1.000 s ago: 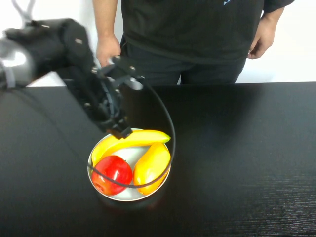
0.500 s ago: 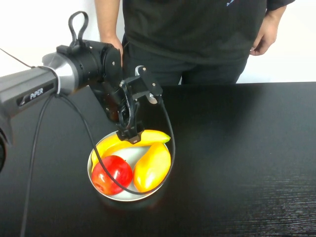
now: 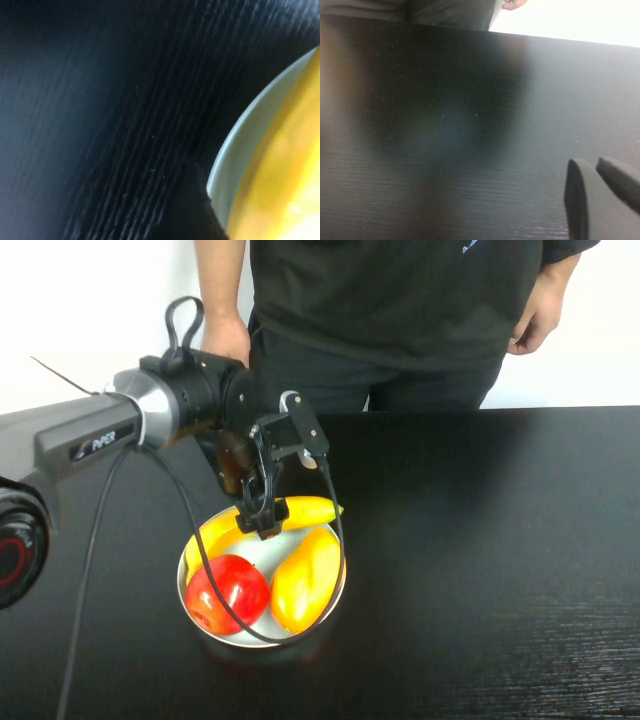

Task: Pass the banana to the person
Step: Pick up the banana

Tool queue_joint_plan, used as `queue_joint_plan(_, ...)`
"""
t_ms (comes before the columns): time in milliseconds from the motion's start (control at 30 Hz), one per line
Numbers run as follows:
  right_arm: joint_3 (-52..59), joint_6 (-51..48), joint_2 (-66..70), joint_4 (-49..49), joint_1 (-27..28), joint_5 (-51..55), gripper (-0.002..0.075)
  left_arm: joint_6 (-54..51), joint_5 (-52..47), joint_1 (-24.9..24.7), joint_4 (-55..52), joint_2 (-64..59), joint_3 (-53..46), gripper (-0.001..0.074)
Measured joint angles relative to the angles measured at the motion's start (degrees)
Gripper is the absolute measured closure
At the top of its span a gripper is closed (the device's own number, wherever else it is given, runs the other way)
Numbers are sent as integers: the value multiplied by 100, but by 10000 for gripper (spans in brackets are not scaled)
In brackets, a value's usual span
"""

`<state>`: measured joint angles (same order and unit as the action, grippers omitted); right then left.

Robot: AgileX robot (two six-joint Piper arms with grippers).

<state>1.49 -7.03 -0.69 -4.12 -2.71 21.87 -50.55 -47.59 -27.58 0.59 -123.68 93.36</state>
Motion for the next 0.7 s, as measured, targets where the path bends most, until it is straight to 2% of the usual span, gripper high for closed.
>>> queue_joint_plan(233,0,0,0,0,0,0,733,-65,12,0,-59,-213,0,232)
queue_joint_plan(300,0,0,0,0,0,0,733,-78,12,-5,-119,-237,0,253)
queue_joint_plan(400,0,0,0,0,0,0,733,-88,12,-41,-274,-237,0,356)
queue_joint_plan(467,0,0,0,0,0,0,734,-114,12,-48,-357,-237,7,463)
queue_joint_plan(700,0,0,0,0,0,0,734,-179,-113,-57,-403,-214,7,459)
